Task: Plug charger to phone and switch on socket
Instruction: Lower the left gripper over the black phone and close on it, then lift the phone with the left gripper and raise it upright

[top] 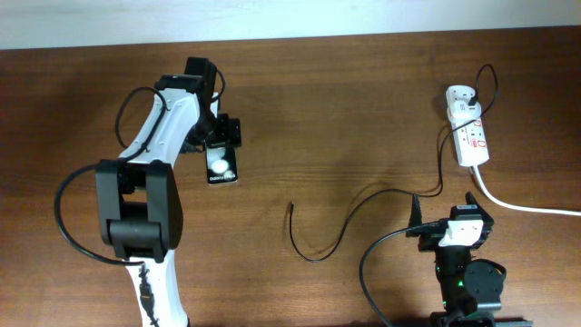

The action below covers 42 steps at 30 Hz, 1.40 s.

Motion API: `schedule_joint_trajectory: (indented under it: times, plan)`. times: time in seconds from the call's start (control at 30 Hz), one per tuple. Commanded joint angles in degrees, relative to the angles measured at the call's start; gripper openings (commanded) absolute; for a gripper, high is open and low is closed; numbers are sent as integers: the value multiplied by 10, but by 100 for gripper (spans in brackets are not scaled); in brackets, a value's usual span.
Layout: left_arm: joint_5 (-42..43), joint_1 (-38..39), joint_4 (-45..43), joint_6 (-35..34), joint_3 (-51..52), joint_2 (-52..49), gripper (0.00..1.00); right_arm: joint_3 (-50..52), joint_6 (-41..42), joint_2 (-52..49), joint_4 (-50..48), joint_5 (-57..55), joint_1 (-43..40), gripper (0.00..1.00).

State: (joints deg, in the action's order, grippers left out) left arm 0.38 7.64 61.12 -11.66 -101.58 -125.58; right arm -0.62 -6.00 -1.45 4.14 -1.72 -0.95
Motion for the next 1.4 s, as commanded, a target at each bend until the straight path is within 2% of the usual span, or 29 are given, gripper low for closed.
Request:
schedule_joint_trajectory:
  times: [0.0,0.4,0.7,1.37]
  plan:
    - [-2,2,-9,-8,-8,-6,99,3,0,2,4,-9,5,99]
    - [-17,21,-26,-36,-8,-12,99,3,0,2,4,-9,5,99]
    - [-17,19,-33,-35,-8,-59,99,3,0,2,4,-9,5,99]
    - [-17,16,-32,-35,-7,-59,99,3,0,2,4,-9,5,99]
